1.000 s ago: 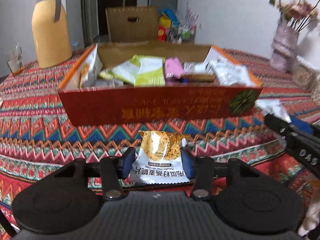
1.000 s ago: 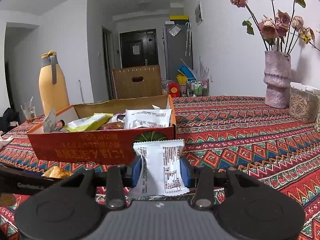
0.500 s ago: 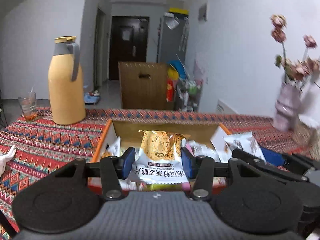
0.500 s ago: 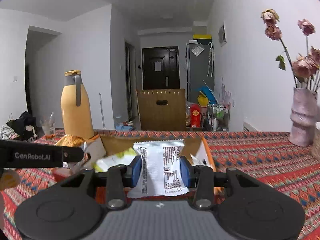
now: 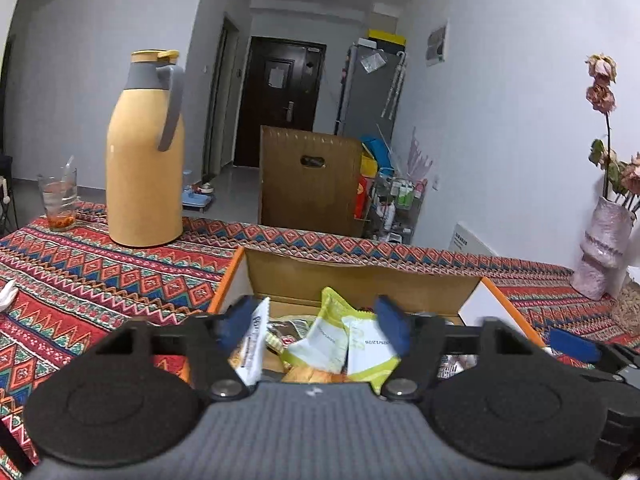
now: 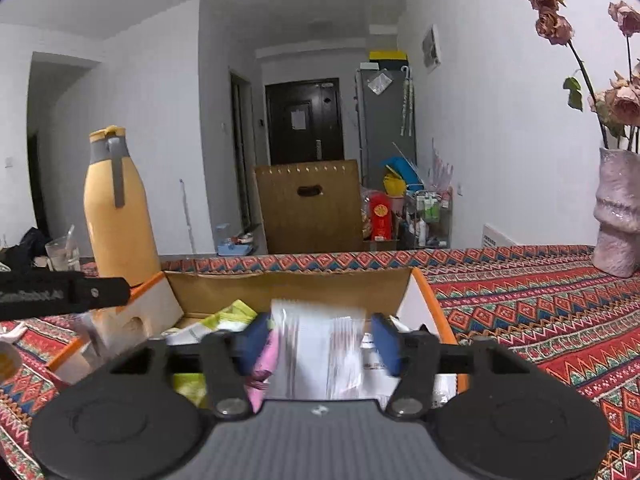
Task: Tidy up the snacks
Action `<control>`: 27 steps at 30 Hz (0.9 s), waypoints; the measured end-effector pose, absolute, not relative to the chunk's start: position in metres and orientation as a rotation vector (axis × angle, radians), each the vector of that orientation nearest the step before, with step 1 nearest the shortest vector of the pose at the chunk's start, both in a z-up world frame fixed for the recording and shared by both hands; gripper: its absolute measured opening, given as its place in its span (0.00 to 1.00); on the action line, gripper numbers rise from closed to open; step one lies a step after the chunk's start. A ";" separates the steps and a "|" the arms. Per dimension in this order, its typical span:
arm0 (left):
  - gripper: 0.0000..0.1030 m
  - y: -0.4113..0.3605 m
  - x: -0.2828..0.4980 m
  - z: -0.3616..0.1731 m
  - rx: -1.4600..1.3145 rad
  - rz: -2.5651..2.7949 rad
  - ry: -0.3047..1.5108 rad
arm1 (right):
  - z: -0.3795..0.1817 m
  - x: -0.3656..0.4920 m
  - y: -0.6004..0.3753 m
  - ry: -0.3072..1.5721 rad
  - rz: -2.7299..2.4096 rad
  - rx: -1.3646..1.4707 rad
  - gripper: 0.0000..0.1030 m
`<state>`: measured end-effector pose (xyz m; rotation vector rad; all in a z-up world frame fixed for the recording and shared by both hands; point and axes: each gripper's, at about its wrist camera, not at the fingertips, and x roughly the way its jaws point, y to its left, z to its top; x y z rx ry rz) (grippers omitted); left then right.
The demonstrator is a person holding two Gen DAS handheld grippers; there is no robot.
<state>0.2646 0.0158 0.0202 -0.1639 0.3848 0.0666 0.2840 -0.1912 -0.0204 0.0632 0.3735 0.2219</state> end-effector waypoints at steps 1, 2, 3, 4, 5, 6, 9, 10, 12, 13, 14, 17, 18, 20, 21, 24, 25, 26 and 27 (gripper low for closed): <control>0.91 0.017 0.262 0.021 -0.167 0.072 0.377 | -0.021 0.283 -0.192 0.370 0.212 0.065 0.90; 1.00 0.017 0.260 0.023 -0.168 0.077 0.373 | -0.020 0.283 -0.193 0.366 0.198 0.065 0.94; 1.00 0.018 0.257 0.025 -0.170 0.082 0.365 | -0.020 0.283 -0.195 0.363 0.183 0.068 0.99; 1.00 0.017 0.254 0.027 -0.170 0.084 0.361 | -0.019 0.282 -0.198 0.361 0.173 0.079 1.00; 1.00 0.017 0.252 0.029 -0.170 0.076 0.366 | -0.018 0.281 -0.201 0.362 0.171 0.090 1.00; 1.00 0.016 0.249 0.033 -0.168 0.071 0.371 | -0.017 0.280 -0.203 0.364 0.168 0.103 1.00; 1.00 0.017 0.234 0.043 -0.165 0.064 0.363 | -0.009 0.275 -0.209 0.367 0.153 0.120 1.00; 1.00 0.018 0.228 0.047 -0.162 0.055 0.361 | -0.005 0.271 -0.210 0.364 0.150 0.121 1.00; 1.00 0.018 0.215 0.053 -0.154 0.041 0.357 | 0.002 0.260 -0.214 0.359 0.160 0.122 1.00; 1.00 0.019 0.207 0.055 -0.147 0.032 0.356 | 0.006 0.253 -0.216 0.355 0.171 0.123 1.00; 1.00 0.020 0.198 0.057 -0.137 0.018 0.355 | 0.010 0.245 -0.217 0.351 0.180 0.121 1.00; 1.00 0.024 0.172 0.056 -0.119 -0.011 0.365 | 0.017 0.218 -0.221 0.339 0.217 0.106 1.00; 1.00 0.026 0.163 0.055 -0.117 -0.020 0.373 | 0.018 0.209 -0.221 0.341 0.228 0.101 1.00; 1.00 0.029 0.149 0.050 -0.110 -0.031 0.391 | 0.016 0.191 -0.223 0.352 0.246 0.089 1.00; 1.00 0.030 0.142 0.047 -0.103 -0.033 0.400 | 0.016 0.184 -0.223 0.361 0.251 0.084 1.00; 1.00 0.032 0.123 0.034 -0.082 -0.040 0.433 | 0.008 0.161 -0.225 0.398 0.272 0.076 1.00; 1.00 0.033 0.117 0.029 -0.079 -0.039 0.447 | 0.004 0.153 -0.225 0.413 0.285 0.073 1.00; 1.00 0.034 0.112 0.024 -0.080 -0.037 0.462 | 0.000 0.148 -0.227 0.425 0.290 0.070 1.00; 1.00 0.036 0.107 0.019 -0.086 -0.037 0.478 | -0.002 0.142 -0.226 0.436 0.291 0.068 1.00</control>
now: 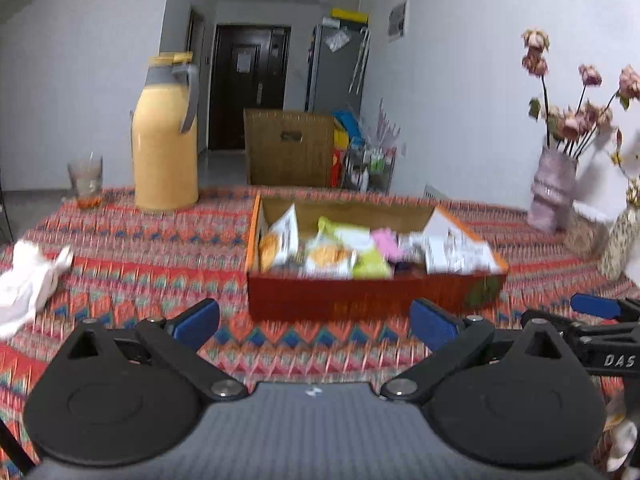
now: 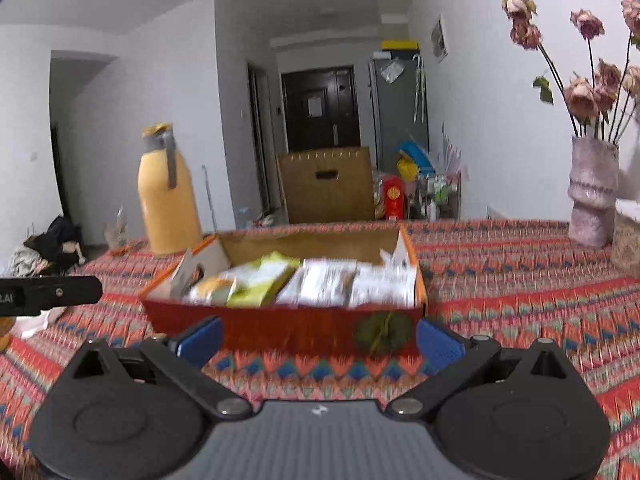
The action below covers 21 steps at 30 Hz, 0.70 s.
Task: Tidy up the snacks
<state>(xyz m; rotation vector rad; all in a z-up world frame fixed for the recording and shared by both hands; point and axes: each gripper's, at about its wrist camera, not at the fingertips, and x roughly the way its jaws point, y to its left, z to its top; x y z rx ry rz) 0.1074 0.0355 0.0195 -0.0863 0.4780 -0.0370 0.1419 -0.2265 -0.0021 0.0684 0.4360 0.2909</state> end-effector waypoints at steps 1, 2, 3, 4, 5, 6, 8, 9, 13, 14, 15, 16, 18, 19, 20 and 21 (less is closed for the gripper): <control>1.00 0.037 0.103 0.014 -0.096 -0.042 0.493 | -0.006 0.135 -0.227 0.449 0.294 0.068 1.00; 1.00 0.038 0.100 0.009 -0.105 -0.045 0.507 | -0.009 0.130 -0.227 0.460 0.297 0.070 1.00; 1.00 0.039 0.098 0.005 -0.111 -0.046 0.519 | -0.012 0.125 -0.227 0.472 0.300 0.072 1.00; 1.00 0.039 0.095 0.001 -0.113 -0.047 0.532 | -0.016 0.120 -0.227 0.485 0.303 0.074 1.00; 1.00 0.038 0.094 -0.002 -0.112 -0.046 0.542 | -0.018 0.117 -0.227 0.494 0.304 0.075 1.00; 1.00 0.037 0.092 -0.004 -0.110 -0.046 0.548 | -0.021 0.113 -0.226 0.504 0.307 0.075 1.00; 1.00 0.036 0.088 -0.007 -0.110 -0.056 0.553 | -0.025 0.107 -0.225 0.521 0.309 0.073 1.00; 1.00 0.035 0.086 -0.008 -0.110 -0.060 0.555 | -0.026 0.105 -0.225 0.525 0.310 0.075 1.00; 1.00 0.032 0.079 -0.013 -0.117 -0.070 0.570 | -0.030 0.096 -0.224 0.536 0.307 0.083 1.00; 1.00 0.032 0.077 -0.015 -0.117 -0.071 0.574 | -0.030 0.095 -0.225 0.537 0.305 0.083 1.00; 1.00 0.032 0.075 -0.016 -0.117 -0.072 0.578 | -0.030 0.095 -0.226 0.538 0.303 0.082 1.00; 1.00 0.032 0.074 -0.017 -0.118 -0.072 0.581 | -0.030 0.093 -0.226 0.538 0.301 0.082 1.00; 1.00 0.033 0.071 -0.019 -0.119 -0.072 0.586 | -0.029 0.090 -0.227 0.535 0.300 0.084 1.00; 1.00 0.033 0.070 -0.019 -0.119 -0.071 0.587 | -0.029 0.089 -0.228 0.534 0.299 0.085 1.00; 1.00 0.033 0.070 -0.019 -0.120 -0.071 0.587 | -0.028 0.088 -0.229 0.533 0.299 0.085 1.00; 1.00 0.033 0.069 -0.019 -0.121 -0.070 0.586 | -0.028 0.088 -0.229 0.532 0.298 0.085 1.00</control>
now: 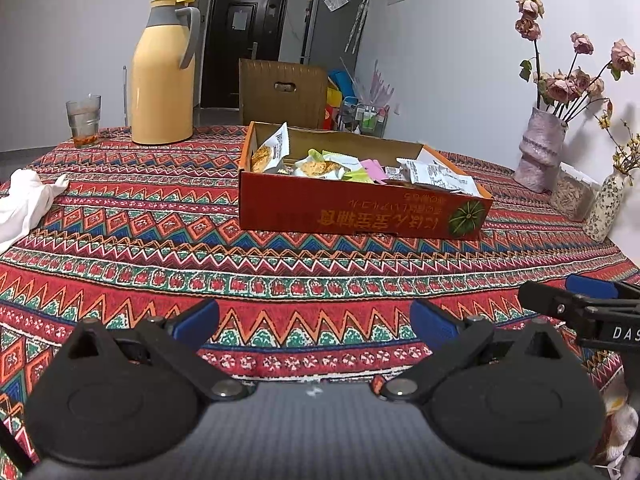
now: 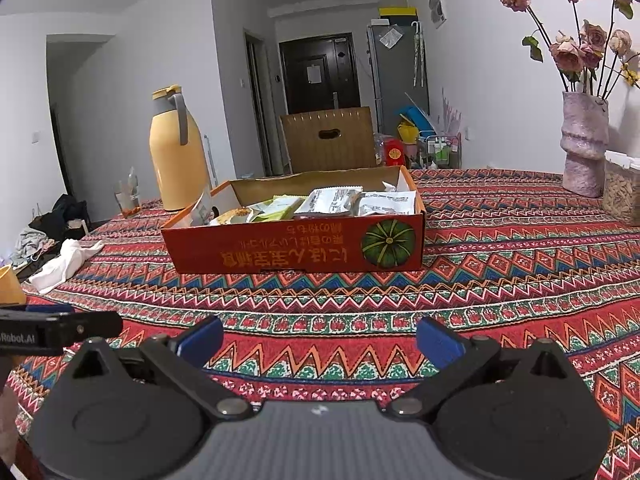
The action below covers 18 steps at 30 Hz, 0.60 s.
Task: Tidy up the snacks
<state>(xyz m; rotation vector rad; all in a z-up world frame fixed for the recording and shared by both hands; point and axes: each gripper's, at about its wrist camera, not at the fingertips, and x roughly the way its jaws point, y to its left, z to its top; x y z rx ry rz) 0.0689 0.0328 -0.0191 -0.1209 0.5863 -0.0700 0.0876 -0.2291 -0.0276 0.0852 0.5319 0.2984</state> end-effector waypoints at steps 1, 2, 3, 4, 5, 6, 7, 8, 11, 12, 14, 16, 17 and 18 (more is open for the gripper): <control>1.00 0.033 0.068 -0.019 -0.121 -0.069 0.585 | -0.027 0.087 -0.229 0.531 0.297 0.085 1.00; 1.00 0.032 0.068 -0.019 -0.121 -0.070 0.583 | -0.027 0.086 -0.230 0.530 0.297 0.085 1.00; 1.00 0.032 0.067 -0.019 -0.121 -0.071 0.581 | -0.027 0.086 -0.230 0.530 0.296 0.085 1.00; 1.00 0.032 0.067 -0.018 -0.120 -0.072 0.580 | -0.027 0.085 -0.230 0.530 0.296 0.085 1.00; 1.00 0.032 0.066 -0.018 -0.119 -0.073 0.579 | -0.027 0.086 -0.230 0.530 0.296 0.085 1.00; 1.00 0.032 0.066 -0.018 -0.120 -0.074 0.578 | -0.027 0.085 -0.230 0.529 0.295 0.085 1.00; 1.00 0.031 0.066 -0.018 -0.120 -0.074 0.577 | -0.026 0.085 -0.230 0.528 0.294 0.085 1.00; 1.00 0.031 0.066 -0.017 -0.120 -0.075 0.577 | -0.026 0.084 -0.231 0.528 0.293 0.085 1.00; 1.00 0.031 0.065 -0.017 -0.121 -0.075 0.573 | -0.026 0.084 -0.231 0.527 0.292 0.085 1.00; 1.00 0.032 0.065 -0.017 -0.121 -0.075 0.572 | -0.026 0.084 -0.231 0.527 0.292 0.085 1.00; 1.00 0.032 0.065 -0.017 -0.122 -0.076 0.572 | -0.026 0.083 -0.231 0.527 0.291 0.084 1.00; 1.00 0.032 0.065 -0.017 -0.121 -0.076 0.571 | -0.026 0.083 -0.231 0.528 0.291 0.084 1.00; 1.00 0.032 0.065 -0.017 -0.122 -0.076 0.571 | -0.026 0.083 -0.232 0.528 0.290 0.084 1.00; 1.00 0.032 0.065 -0.017 -0.122 -0.077 0.571 | -0.025 0.083 -0.232 0.528 0.290 0.084 1.00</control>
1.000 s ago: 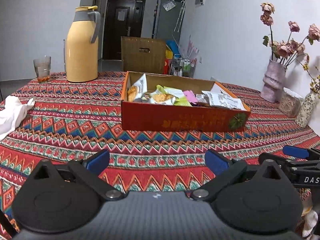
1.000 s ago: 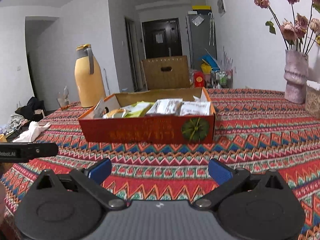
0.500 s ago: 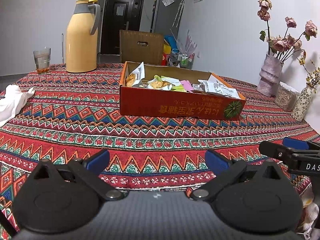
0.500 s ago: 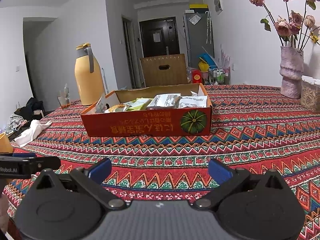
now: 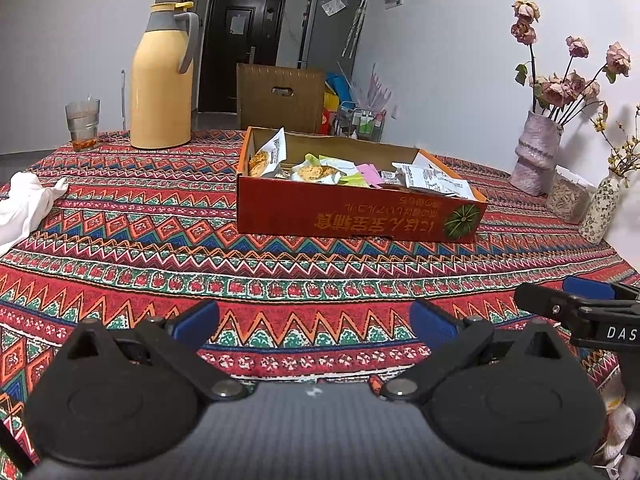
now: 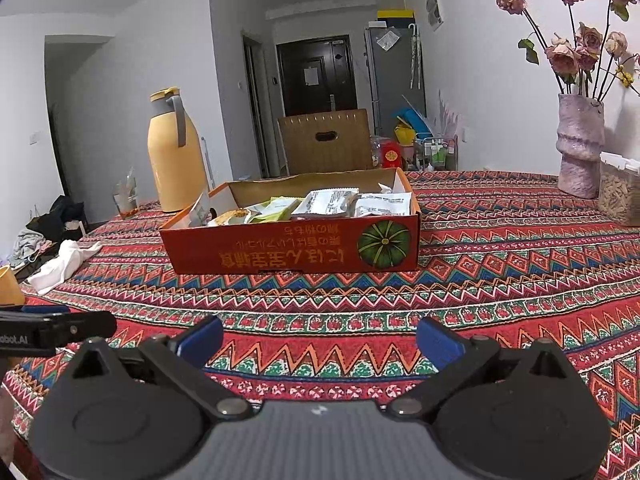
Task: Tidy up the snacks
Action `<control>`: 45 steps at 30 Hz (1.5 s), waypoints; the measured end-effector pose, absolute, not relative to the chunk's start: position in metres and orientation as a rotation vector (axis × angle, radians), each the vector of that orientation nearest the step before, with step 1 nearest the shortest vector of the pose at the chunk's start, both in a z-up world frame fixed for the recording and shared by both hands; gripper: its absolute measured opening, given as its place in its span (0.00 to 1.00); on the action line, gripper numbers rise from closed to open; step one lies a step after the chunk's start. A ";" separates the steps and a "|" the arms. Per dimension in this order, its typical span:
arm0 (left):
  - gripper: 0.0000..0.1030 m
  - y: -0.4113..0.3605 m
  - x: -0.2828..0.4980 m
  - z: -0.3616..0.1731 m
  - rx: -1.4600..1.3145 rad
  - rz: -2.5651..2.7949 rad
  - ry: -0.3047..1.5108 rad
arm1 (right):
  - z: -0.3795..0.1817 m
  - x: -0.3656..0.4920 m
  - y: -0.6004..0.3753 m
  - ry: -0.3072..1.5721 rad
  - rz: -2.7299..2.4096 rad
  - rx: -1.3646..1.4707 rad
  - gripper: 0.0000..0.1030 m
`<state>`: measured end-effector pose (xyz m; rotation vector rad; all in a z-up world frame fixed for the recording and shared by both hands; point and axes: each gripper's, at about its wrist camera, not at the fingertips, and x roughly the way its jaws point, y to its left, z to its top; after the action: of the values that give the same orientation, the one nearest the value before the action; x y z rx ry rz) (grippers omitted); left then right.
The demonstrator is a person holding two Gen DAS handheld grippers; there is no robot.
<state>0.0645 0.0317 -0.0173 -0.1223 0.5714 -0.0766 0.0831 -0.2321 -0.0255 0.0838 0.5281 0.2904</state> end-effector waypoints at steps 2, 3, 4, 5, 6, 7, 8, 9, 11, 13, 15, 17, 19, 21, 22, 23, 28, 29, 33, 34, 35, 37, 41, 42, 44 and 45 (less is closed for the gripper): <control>1.00 0.032 0.065 -0.017 -0.123 -0.077 0.572 | -0.026 0.083 -0.232 0.528 0.290 0.083 1.00; 1.00 0.031 0.065 -0.017 -0.123 -0.077 0.573 | -0.026 0.083 -0.232 0.528 0.290 0.084 1.00; 1.00 0.031 0.065 -0.017 -0.124 -0.078 0.572 | -0.026 0.083 -0.232 0.529 0.290 0.084 1.00; 1.00 0.031 0.065 -0.017 -0.125 -0.079 0.572 | -0.026 0.083 -0.232 0.529 0.290 0.084 1.00; 1.00 0.031 0.065 -0.017 -0.125 -0.079 0.572 | -0.026 0.083 -0.232 0.530 0.289 0.084 1.00; 1.00 0.031 0.065 -0.018 -0.125 -0.079 0.573 | -0.026 0.083 -0.232 0.530 0.288 0.084 1.00; 1.00 0.031 0.065 -0.018 -0.125 -0.079 0.574 | -0.026 0.084 -0.233 0.530 0.288 0.084 1.00; 1.00 0.031 0.065 -0.017 -0.125 -0.079 0.574 | -0.026 0.084 -0.233 0.530 0.288 0.084 1.00; 1.00 0.032 0.065 -0.017 -0.126 -0.080 0.574 | -0.026 0.084 -0.233 0.530 0.289 0.084 1.00; 1.00 0.032 0.065 -0.017 -0.125 -0.079 0.574 | -0.026 0.084 -0.233 0.530 0.289 0.084 1.00; 1.00 0.032 0.065 -0.017 -0.126 -0.081 0.574 | -0.026 0.084 -0.234 0.531 0.288 0.084 1.00; 1.00 0.032 0.065 -0.017 -0.126 -0.083 0.572 | -0.026 0.084 -0.234 0.531 0.287 0.084 1.00; 1.00 0.031 0.065 -0.018 -0.126 -0.085 0.572 | -0.026 0.084 -0.234 0.531 0.288 0.084 1.00; 1.00 0.031 0.066 -0.018 -0.125 -0.087 0.572 | -0.026 0.084 -0.234 0.531 0.288 0.084 1.00; 1.00 0.031 0.066 -0.018 -0.125 -0.087 0.572 | -0.026 0.084 -0.234 0.531 0.288 0.083 1.00; 1.00 0.031 0.066 -0.018 -0.125 -0.087 0.572 | -0.026 0.084 -0.234 0.531 0.288 0.083 1.00; 1.00 0.031 0.066 -0.018 -0.125 -0.086 0.572 | -0.026 0.084 -0.234 0.531 0.288 0.083 1.00; 1.00 0.031 0.066 -0.018 -0.125 -0.086 0.572 | -0.026 0.084 -0.233 0.531 0.288 0.083 1.00; 1.00 0.031 0.066 -0.018 -0.125 -0.087 0.572 | -0.026 0.084 -0.234 0.533 0.287 0.083 1.00; 1.00 0.031 0.066 -0.018 -0.125 -0.087 0.572 | -0.026 0.084 -0.235 0.533 0.286 0.084 1.00; 1.00 0.031 0.066 -0.018 -0.125 -0.087 0.571 | -0.026 0.084 -0.235 0.533 0.286 0.084 1.00; 1.00 0.030 0.066 -0.018 -0.126 -0.087 0.570 | -0.027 0.084 -0.236 0.533 0.286 0.084 1.00; 1.00 0.030 0.066 -0.018 -0.126 -0.087 0.572 | -0.027 0.084 -0.235 0.533 0.286 0.084 1.00; 1.00 0.031 0.066 -0.018 -0.126 -0.088 0.572 | -0.027 0.084 -0.235 0.533 0.286 0.084 1.00; 1.00 0.031 0.065 -0.017 -0.125 -0.090 0.569 | -0.027 0.084 -0.235 0.534 0.286 0.084 1.00; 1.00 0.030 0.064 -0.017 -0.125 -0.090 0.568 | -0.027 0.084 -0.235 0.533 0.286 0.084 1.00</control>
<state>0.0644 0.0304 -0.0169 -0.1251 0.5683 -0.0903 0.0843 -0.2353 -0.0266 0.0837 0.5331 0.2865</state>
